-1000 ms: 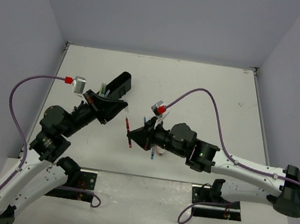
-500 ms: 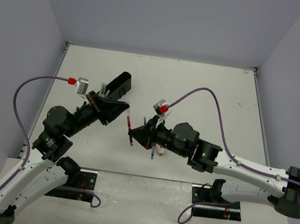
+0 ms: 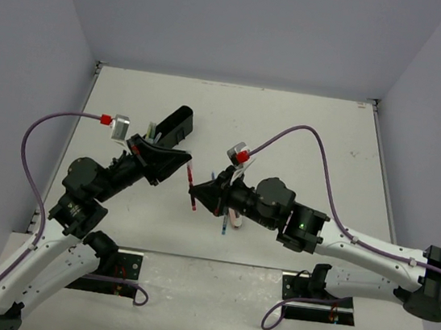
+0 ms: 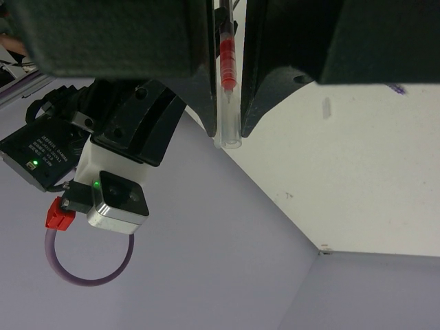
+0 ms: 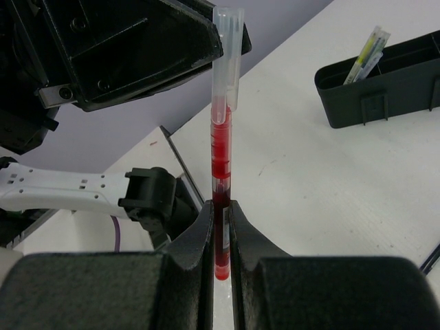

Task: Sort the stationery into containers
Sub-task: Close the pen cap on the pen.

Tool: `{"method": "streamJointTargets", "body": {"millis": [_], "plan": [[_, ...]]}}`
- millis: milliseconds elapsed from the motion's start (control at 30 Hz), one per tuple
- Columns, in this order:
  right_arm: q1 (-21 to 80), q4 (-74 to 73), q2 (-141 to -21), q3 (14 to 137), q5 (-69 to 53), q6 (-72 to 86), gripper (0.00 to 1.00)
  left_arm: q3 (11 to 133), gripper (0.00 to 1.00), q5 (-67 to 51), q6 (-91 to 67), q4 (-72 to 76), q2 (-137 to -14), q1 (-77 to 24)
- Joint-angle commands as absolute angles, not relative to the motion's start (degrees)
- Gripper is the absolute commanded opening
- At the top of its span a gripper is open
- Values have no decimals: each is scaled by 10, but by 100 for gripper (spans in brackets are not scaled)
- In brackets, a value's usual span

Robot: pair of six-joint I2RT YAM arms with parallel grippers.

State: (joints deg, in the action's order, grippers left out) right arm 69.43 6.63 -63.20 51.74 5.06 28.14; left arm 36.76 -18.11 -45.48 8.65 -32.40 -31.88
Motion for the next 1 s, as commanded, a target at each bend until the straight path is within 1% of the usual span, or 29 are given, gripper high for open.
{"method": "streamJointTargets", "body": {"millis": [0, 533, 800, 967], "plan": [[697, 81, -618, 551, 62, 268, 0, 354, 0, -197, -466, 116, -326, -316], [696, 138, -641, 587, 118, 250, 0, 331, 0, -189, -493, 124, -311, -315], [694, 148, -664, 612, 90, 188, 0, 327, 0, -196, -489, 119, -319, -315], [693, 156, -652, 595, 103, 173, 0, 338, 0, -193, -476, 93, -317, -316]]}}
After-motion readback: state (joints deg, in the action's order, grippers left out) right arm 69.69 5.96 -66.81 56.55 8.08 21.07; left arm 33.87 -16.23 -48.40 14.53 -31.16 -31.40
